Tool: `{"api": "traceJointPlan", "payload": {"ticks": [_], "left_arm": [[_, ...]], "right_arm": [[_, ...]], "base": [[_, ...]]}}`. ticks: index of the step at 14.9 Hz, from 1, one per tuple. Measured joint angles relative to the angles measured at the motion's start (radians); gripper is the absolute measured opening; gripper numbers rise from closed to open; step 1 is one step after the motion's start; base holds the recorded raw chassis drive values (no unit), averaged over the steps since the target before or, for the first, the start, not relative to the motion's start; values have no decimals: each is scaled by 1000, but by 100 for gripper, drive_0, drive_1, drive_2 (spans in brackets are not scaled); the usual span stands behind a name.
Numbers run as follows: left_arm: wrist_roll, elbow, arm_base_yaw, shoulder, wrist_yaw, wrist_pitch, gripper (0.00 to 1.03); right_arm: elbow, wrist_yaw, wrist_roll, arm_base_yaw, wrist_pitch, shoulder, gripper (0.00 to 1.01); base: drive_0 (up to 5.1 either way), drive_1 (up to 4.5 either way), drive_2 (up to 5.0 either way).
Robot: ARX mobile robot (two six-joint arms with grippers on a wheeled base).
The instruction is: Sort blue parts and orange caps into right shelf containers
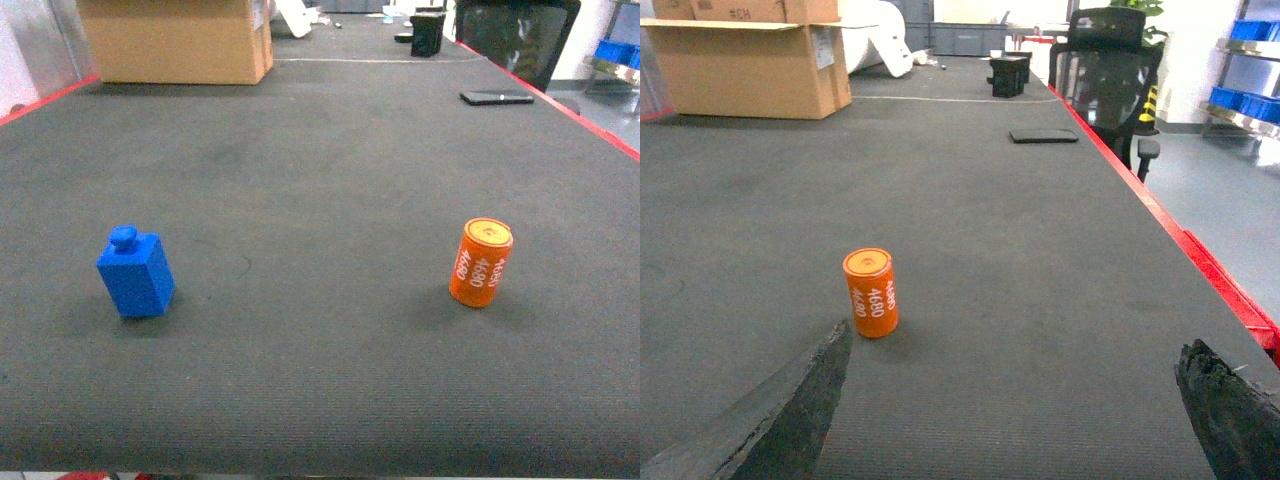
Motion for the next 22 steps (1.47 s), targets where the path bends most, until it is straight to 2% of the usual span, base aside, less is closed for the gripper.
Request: {"api": "traceJointPlan", "payload": {"ticks": [1, 2, 3, 4, 5, 6, 7, 8, 9, 11, 16, 17, 19, 22], "left_arm": [[9, 0, -59, 42, -154, 55, 98], [9, 3, -142, 128, -314, 145, 98], [9, 4, -179, 238, -407, 241, 98], [8, 4, -171, 370, -483, 375, 98], [9, 11, -157, 520, -497, 528, 98], [8, 45, -154, 716, -465, 714, 98], [9, 144, -139, 978, -399, 936, 98], [11, 256, -134, 1211, -344, 1080, 98], [8, 340, -140, 1378, -303, 1097, 98], [1, 432, -154, 1564, -267, 1075, 98], [-26, 597, -180, 1783, -260, 1070, 98], [-60, 638, -183, 1915, -257, 1070, 98], [-72, 665, -185, 1984, -254, 1077, 98], [-80, 687, -185, 2063, -253, 1073, 98]], "right_arm": [[1, 178, 0, 89, 42, 53, 98], [1, 272, 0, 163, 117, 132, 98], [2, 341, 2, 229, 207, 225, 98], [5, 378, 4, 277, 319, 335, 98], [25, 383, 5, 304, 472, 494, 98], [58, 358, 7, 307, 600, 641, 98], [130, 317, 16, 291, 785, 874, 98], [216, 277, 28, 270, 913, 1092, 98], [304, 254, 34, 269, 956, 1282, 98], [392, 224, 39, 283, 943, 1449, 98], [582, 189, 83, 295, 922, 1703, 98], [680, 169, 119, 294, 904, 1867, 98], [719, 157, 146, 295, 911, 1942, 98], [753, 162, 158, 294, 916, 2029, 98]], "base": [[0, 0, 0], [0, 0, 0], [0, 0, 0], [0, 0, 0], [0, 0, 0], [0, 0, 0], [0, 0, 0], [0, 0, 0], [0, 0, 0], [0, 0, 0], [0, 0, 0], [0, 0, 0], [0, 0, 0], [0, 0, 0]]}}
